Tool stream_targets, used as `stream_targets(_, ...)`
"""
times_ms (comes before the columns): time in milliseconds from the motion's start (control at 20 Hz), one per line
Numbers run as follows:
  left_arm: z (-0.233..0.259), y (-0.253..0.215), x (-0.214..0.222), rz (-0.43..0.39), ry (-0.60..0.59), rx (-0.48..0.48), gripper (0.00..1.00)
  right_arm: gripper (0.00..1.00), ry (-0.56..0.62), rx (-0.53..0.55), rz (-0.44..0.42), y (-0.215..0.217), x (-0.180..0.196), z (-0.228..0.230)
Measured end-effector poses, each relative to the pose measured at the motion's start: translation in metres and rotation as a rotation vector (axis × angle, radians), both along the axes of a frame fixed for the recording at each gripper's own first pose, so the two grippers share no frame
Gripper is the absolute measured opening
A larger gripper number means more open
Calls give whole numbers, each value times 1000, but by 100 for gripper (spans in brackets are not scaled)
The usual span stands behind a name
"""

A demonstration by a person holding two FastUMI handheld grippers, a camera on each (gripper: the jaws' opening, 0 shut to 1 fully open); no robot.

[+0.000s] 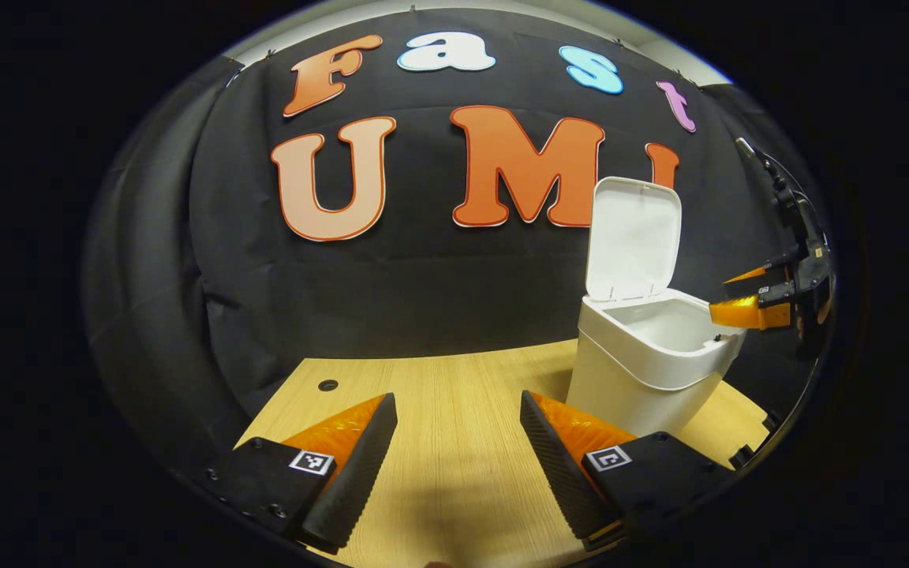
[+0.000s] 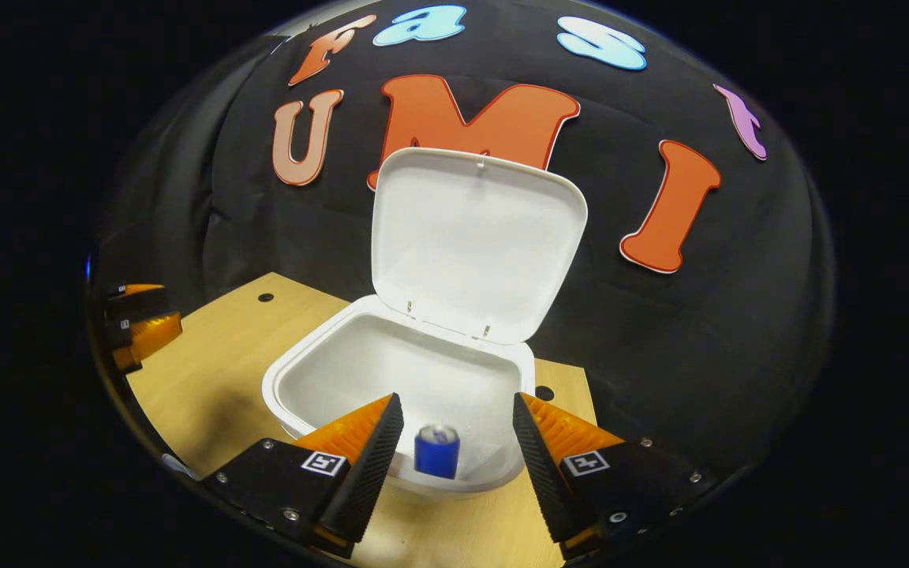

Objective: Press the lid of the desktop garbage bin to open it, pick up the crumpled paper on the desktop and throw it into the bin, then pick up the pop can on the desktop and drop it into the bin, and finally close the garbage bin lid.

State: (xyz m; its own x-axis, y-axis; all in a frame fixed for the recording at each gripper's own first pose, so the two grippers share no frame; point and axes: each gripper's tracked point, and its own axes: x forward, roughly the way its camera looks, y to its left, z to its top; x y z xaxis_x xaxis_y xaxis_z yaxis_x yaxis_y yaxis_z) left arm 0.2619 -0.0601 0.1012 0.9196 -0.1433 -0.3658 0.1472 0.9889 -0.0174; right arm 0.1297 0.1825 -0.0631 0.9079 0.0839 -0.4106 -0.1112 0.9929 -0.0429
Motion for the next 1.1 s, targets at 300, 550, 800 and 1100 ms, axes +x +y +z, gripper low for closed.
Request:
stream_targets(300,3,7,-5,7,-9,-8,100,85,-108,17,33,15,29,53)
stream_targets(550,4,22,-5,24,-20,19,100,85,-206,-9,35,13,59,106)
stream_targets(800,1,33,-2,50,-16,34,100,85,-275,-24,18,4,85,147)
stream_targets(1100,3,45,-2,79,-18,50,100,84,-353,-31,-7,-4,111,184)
